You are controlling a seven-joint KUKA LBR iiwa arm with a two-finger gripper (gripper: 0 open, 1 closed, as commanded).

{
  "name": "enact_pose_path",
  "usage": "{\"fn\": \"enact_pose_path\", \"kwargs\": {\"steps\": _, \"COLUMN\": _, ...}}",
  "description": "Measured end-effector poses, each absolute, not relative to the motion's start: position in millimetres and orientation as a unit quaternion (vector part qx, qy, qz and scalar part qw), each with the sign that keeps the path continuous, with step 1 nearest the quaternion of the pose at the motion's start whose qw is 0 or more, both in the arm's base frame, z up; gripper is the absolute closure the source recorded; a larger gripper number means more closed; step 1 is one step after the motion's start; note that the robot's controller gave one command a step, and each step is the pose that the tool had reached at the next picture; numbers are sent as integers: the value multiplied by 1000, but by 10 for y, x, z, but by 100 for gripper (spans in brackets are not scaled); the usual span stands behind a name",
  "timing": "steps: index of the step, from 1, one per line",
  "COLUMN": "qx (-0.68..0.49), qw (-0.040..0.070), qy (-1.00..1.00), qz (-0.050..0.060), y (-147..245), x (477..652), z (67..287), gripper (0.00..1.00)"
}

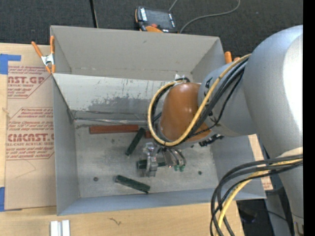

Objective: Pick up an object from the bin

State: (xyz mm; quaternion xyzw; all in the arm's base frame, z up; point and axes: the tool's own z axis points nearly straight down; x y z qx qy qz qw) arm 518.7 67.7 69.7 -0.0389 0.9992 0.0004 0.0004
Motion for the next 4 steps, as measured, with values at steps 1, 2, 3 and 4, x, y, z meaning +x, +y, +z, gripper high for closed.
{"fn": "enact_pose_path", "kwargs": {"steps": 1, "qx": -116, "qw": 0, "qy": 993, "qz": 1, "y": 1177, "x": 4945, "z": 892, "gripper": 100}}
{"fn": "enact_pose_path", "kwargs": {"steps": 2, "qx": -141, "qw": 5, "qy": 990, "qz": 1, "y": 1382, "x": 5016, "z": 2119, "gripper": 100}}
{"fn": "enact_pose_path", "kwargs": {"steps": 3, "qx": -140, "qw": 1, "qy": 990, "qz": 0, "y": 1374, "x": 4998, "z": 2075, "gripper": 0}}
{"fn": "enact_pose_path", "kwargs": {"steps": 4, "qx": -167, "qw": 4, "qy": 986, "qz": 1, "y": 1028, "x": 4886, "z": 682, "gripper": 0}}
